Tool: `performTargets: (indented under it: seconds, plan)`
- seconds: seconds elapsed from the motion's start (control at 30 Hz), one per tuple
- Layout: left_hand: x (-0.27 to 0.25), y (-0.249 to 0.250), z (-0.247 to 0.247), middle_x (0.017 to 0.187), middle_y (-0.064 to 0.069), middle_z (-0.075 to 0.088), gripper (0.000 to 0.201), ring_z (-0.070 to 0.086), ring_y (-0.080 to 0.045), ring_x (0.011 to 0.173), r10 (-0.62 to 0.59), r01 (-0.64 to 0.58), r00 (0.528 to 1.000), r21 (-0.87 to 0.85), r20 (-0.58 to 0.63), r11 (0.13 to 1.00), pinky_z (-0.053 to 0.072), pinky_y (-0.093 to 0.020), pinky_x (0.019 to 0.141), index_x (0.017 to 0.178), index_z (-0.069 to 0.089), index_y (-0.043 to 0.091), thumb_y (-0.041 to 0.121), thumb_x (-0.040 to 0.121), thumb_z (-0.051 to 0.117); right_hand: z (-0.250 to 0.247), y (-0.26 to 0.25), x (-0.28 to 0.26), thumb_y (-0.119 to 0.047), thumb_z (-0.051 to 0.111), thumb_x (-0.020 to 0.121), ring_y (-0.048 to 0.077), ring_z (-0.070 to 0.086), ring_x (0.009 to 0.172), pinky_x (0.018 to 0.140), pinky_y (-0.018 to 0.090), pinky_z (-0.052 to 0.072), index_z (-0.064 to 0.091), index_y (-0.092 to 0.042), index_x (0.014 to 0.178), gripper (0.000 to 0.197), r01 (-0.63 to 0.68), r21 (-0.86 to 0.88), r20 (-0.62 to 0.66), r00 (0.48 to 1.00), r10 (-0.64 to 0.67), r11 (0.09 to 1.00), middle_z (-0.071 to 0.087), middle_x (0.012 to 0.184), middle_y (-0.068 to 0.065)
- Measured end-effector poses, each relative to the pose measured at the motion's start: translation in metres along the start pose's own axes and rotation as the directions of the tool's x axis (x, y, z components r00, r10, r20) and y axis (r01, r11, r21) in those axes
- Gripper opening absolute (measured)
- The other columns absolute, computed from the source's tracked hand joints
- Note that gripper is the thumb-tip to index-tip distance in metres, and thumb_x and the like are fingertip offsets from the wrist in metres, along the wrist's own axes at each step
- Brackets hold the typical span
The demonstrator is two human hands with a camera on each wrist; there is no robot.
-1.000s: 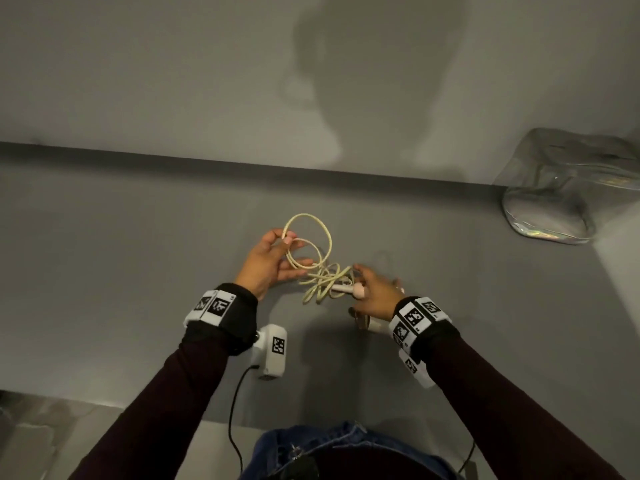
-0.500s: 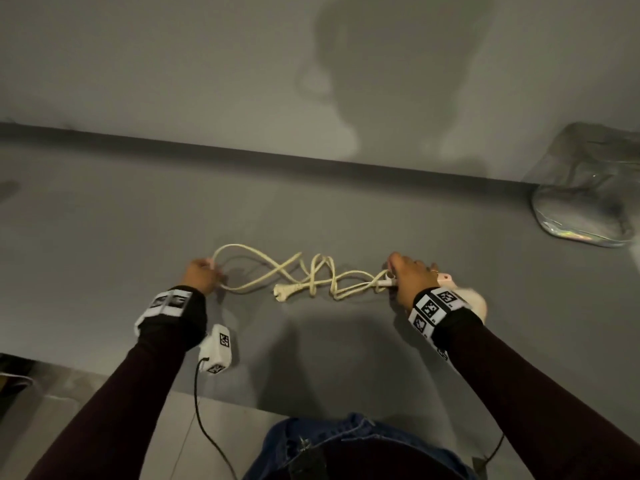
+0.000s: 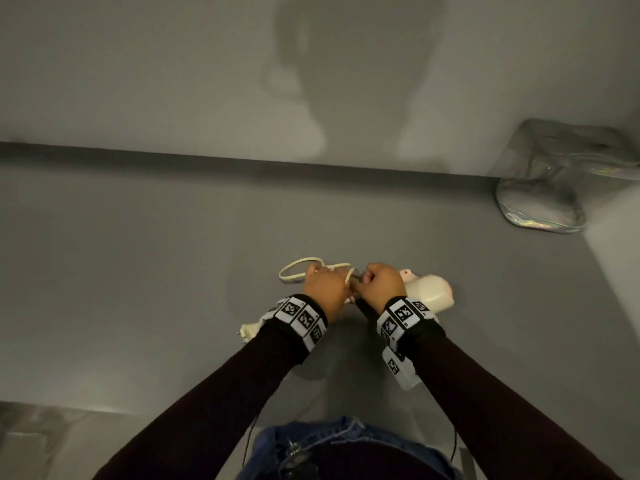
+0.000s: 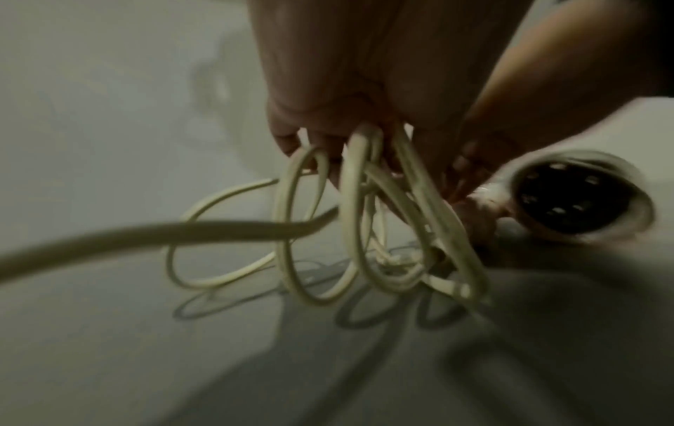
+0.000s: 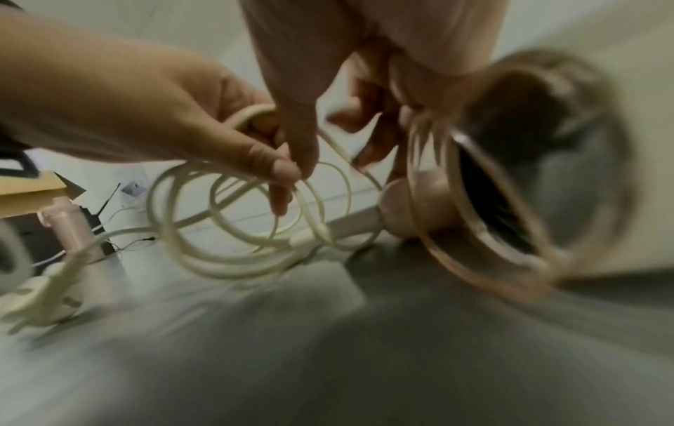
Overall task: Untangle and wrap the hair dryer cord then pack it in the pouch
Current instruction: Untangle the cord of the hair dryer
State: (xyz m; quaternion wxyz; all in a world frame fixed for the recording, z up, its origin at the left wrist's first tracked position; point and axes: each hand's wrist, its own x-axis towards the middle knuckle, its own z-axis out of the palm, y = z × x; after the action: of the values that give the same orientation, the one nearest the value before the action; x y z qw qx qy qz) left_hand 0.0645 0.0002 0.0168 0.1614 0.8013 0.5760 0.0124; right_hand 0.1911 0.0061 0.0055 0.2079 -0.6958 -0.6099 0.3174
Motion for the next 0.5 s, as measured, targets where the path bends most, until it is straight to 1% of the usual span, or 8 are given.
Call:
performTargets:
  seconds: [0.03, 0.07, 0.13, 0.17, 0.23, 0.3, 0.37, 0.5]
  plan:
    - [0.001, -0.003, -0.005, 0.103, -0.012, 0.067, 0.026, 0.058, -0.030, 0.099, -0.001, 0.002, 1.000, -0.099, 0.008, 0.995, 0.031, -0.036, 0.096, 0.110, 0.056, 0.013, 0.024, 0.090, 0.043, 0.001, 0.004, -0.003, -0.019, 0.061, 0.078, 0.027, 0.060, 0.085, 0.091, 0.039, 0.041, 0.061, -0.013, 0.075, 0.007, 0.053, -0.030, 0.075, 0.996, -0.051, 0.998, 0.065, 0.086, 0.010]
    - [0.002, -0.011, -0.012, 0.095, -0.016, 0.068, 0.022, 0.061, -0.029, 0.092, -0.018, 0.022, 1.000, -0.295, 0.017, 0.955, 0.036, -0.032, 0.087, 0.101, 0.060, 0.009, 0.020, 0.092, 0.043, 0.003, 0.007, -0.005, -0.022, 0.060, 0.078, 0.024, 0.057, 0.104, 0.107, 0.046, 0.026, 0.065, -0.017, 0.091, 0.014, 0.133, -0.107, 0.174, 0.978, -0.113, 0.985, 0.066, 0.104, 0.006]
    - [0.000, -0.030, -0.026, 0.074, -0.012, 0.067, 0.019, 0.065, -0.011, 0.069, -0.102, 0.108, 0.994, -0.696, 0.050, 0.710, 0.042, -0.020, 0.069, 0.083, 0.060, 0.003, 0.010, 0.092, 0.044, 0.005, 0.011, -0.004, -0.029, 0.061, 0.076, 0.018, 0.038, 0.128, 0.110, 0.061, -0.006, 0.065, -0.026, 0.102, 0.026, 0.269, -0.259, 0.372, 0.914, -0.162, 0.928, 0.055, 0.128, -0.006]
    - [-0.001, -0.042, -0.034, 0.061, -0.003, 0.067, 0.023, 0.063, -0.001, 0.056, -0.164, 0.135, 0.985, -0.796, 0.045, 0.590, 0.045, -0.018, 0.063, 0.075, 0.057, 0.003, 0.008, 0.092, 0.044, 0.004, 0.009, -0.002, -0.034, 0.062, 0.077, 0.019, 0.034, 0.130, 0.107, 0.064, -0.009, 0.066, -0.027, 0.099, 0.024, 0.293, -0.294, 0.402, 0.902, -0.160, 0.910, 0.054, 0.129, -0.008]
    - [-0.007, -0.073, -0.050, 0.036, 0.006, 0.060, 0.032, 0.058, 0.002, 0.039, -0.298, 0.155, 0.954, -0.855, 0.000, 0.495, 0.046, -0.018, 0.054, 0.064, 0.052, 0.010, 0.011, 0.094, 0.040, -0.006, 0.008, 0.005, -0.043, 0.062, 0.078, 0.023, 0.043, 0.120, 0.110, 0.064, 0.003, 0.066, -0.025, 0.086, 0.021, 0.263, -0.324, 0.356, 0.924, -0.140, 0.909, 0.061, 0.112, -0.004]
    - [-0.017, -0.109, -0.069, 0.025, 0.002, 0.050, 0.035, 0.051, -0.002, 0.028, -0.453, 0.157, 0.890, -0.902, -0.047, 0.401, 0.045, -0.014, 0.040, 0.062, 0.047, 0.011, 0.011, 0.095, 0.036, -0.017, 0.013, 0.010, -0.046, 0.065, 0.074, 0.022, 0.053, 0.099, 0.109, 0.060, 0.015, 0.054, -0.029, 0.074, 0.021, 0.262, -0.337, 0.322, 0.935, -0.151, 0.904, 0.060, 0.081, -0.008]
    - [-0.032, -0.136, -0.086, 0.024, -0.002, 0.047, 0.035, 0.048, -0.004, 0.025, -0.509, 0.160, 0.859, -0.913, -0.059, 0.375, 0.042, -0.012, 0.035, 0.062, 0.049, 0.011, 0.013, 0.095, 0.038, -0.024, 0.020, 0.015, -0.041, 0.069, 0.071, 0.019, 0.052, 0.092, 0.110, 0.059, 0.013, 0.048, -0.030, 0.077, 0.024, 0.309, -0.368, 0.378, 0.912, -0.163, 0.877, 0.055, 0.076, -0.011]
    - [-0.046, -0.125, -0.078, 0.043, 0.004, 0.062, 0.028, 0.055, 0.001, 0.040, -0.344, 0.270, 0.934, -0.816, 0.094, 0.510, 0.047, -0.015, 0.051, 0.064, 0.056, 0.016, 0.023, 0.090, 0.050, -0.014, 0.006, 0.018, -0.032, 0.067, 0.074, 0.027, 0.051, 0.109, 0.111, 0.055, 0.011, 0.057, -0.023, 0.099, 0.028, 0.359, -0.400, 0.368, 0.906, -0.211, 0.843, 0.058, 0.106, 0.003]
